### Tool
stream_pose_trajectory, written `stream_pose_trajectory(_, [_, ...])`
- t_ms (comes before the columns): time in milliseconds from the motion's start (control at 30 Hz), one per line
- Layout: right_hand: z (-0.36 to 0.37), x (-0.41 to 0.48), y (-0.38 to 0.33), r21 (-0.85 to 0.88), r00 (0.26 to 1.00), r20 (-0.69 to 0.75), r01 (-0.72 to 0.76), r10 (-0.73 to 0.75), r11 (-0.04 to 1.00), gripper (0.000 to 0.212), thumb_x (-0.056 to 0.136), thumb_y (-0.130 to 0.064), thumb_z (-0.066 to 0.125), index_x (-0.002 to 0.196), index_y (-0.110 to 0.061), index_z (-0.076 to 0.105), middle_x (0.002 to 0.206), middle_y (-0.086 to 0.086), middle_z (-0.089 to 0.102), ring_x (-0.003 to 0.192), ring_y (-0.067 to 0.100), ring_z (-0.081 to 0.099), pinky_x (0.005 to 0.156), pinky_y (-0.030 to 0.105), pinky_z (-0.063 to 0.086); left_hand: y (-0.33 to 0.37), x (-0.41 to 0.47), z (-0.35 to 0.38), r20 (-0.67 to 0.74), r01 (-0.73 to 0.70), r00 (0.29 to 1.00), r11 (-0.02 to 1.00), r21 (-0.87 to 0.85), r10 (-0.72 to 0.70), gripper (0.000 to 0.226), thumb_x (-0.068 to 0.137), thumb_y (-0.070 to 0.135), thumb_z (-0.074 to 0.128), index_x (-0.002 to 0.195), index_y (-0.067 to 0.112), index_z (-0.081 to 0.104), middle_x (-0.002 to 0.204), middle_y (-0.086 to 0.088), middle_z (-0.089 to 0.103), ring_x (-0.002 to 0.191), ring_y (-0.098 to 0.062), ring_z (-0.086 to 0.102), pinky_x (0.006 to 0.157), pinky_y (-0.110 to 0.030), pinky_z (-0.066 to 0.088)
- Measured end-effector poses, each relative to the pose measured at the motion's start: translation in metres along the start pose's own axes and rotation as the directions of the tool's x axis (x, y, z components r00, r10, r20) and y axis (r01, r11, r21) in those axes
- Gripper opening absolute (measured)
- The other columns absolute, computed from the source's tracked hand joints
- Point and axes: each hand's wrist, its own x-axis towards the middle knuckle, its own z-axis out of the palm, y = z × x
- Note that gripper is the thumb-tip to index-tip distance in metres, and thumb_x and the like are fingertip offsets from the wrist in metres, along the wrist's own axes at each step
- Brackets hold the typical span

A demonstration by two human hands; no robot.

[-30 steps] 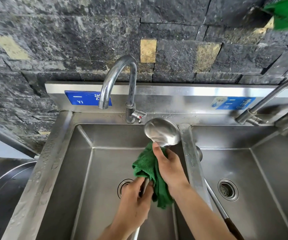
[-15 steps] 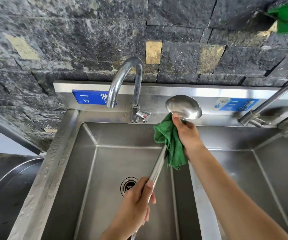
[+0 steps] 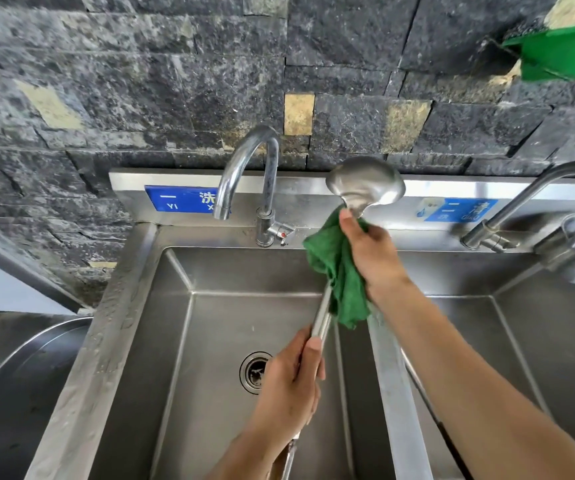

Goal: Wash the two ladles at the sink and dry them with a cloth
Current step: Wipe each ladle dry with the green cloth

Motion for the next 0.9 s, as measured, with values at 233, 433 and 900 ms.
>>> stream_pose_trajectory(233, [0.007,-0.032,0.029,-0.031,0.998,0.068,0.004,-0.002,0.999,0.033,0.087,-0.048,0.073,0.090,-0.016,0.069,0.081,0.004,0.078,0.079,0.023,0.076,0.072,0.036,0.064,0.010,0.020,0.008,-0.083,-0.026,0.996,0.998,0.056,0.031,0.024,0.106,0.022,0.035,0.094,0.016,0.055,0.056,-0.010,0.049,0.030,-0.021,0.041,0.031,-0.025,0.032])
stream_pose_trajectory(433, [-0.021,-0.044,0.027,-0.287,0.970,0.142,0.232,-0.198,0.930,0.027,0.095,-0.047,0.063,0.091,-0.020,0.061,0.077,-0.007,0.071,0.070,-0.001,0.068,0.064,0.016,0.052,0.034,0.025,-0.005,-0.047,-0.203,0.973,0.930,0.306,0.227,0.029,0.101,0.031,0.049,0.078,0.016,0.058,0.055,0.010,0.051,0.046,-0.004,0.045,0.048,-0.019,0.034])
stream_pose_trajectory(900, [-0.024,-0.088,-0.036,-0.344,0.814,0.474,0.523,-0.337,0.780,0.030,0.099,-0.039,0.058,0.117,-0.015,0.052,0.097,0.002,0.071,0.093,0.019,0.067,0.084,0.041,0.054,0.197,0.121,0.008,-0.296,-0.283,0.927,0.947,-0.153,0.229,0.031,0.103,0.042,0.035,0.082,0.019,0.037,0.053,0.014,0.037,0.039,-0.008,0.031,0.037,-0.026,0.036])
